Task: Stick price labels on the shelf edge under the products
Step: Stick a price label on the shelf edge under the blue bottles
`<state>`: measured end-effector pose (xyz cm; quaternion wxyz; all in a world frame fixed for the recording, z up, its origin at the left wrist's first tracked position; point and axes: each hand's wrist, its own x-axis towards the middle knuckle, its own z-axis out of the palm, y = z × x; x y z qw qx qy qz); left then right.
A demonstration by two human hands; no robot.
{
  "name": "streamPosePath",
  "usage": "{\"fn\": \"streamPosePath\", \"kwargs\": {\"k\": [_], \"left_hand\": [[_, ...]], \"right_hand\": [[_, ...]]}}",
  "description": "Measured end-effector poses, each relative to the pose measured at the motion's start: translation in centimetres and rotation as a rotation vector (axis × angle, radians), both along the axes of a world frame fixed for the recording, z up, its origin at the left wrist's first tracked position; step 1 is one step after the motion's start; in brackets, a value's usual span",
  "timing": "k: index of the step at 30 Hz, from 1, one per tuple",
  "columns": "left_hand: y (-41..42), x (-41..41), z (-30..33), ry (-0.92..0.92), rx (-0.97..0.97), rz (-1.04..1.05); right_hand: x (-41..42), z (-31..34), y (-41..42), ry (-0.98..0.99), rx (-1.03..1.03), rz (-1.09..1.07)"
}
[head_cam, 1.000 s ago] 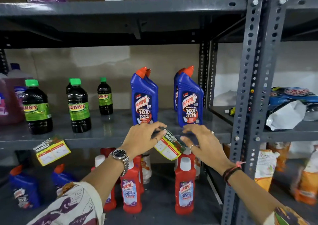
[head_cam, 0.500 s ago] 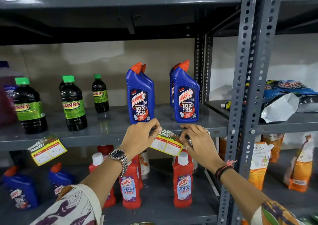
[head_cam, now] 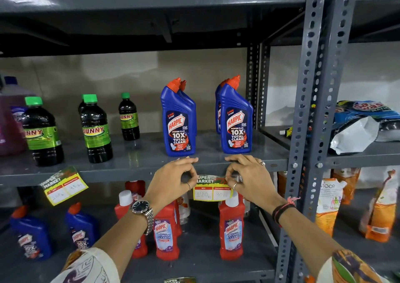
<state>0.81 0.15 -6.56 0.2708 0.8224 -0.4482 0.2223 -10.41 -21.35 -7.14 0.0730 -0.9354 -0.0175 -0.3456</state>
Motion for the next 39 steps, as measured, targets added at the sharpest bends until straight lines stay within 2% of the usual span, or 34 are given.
{"fn": "streamPosePath", "kwargs": {"k": [11,18,24,30,39], "left_hand": [[-1.1,-0.4,0.6,0.048,-0.194,0.042],[-2.0,-0.1,0.0,0.085,-0.29,0.1],[-2.9,-0.4,-0.3,0.014,-0.268,0.173],[-3.6,-0.5,-1.1,0.018,-0.335,0.173],[-2.3,0.3,-1.6,0.124,-0.273,0.08]], "right_hand": [[1.0,1.0,-0.4,-0.024,0.109,-0.021],[1.8,0.6,0.2,-0.14,0.194,-0.065],[2.7,0.3,1.5,-0.204,0.183,-0.143],[2.6,0.1,1.3,-0.244,0.199,-0.106],[1.8,0.7,-0.1,-0.116,0.295,0.022]]}}
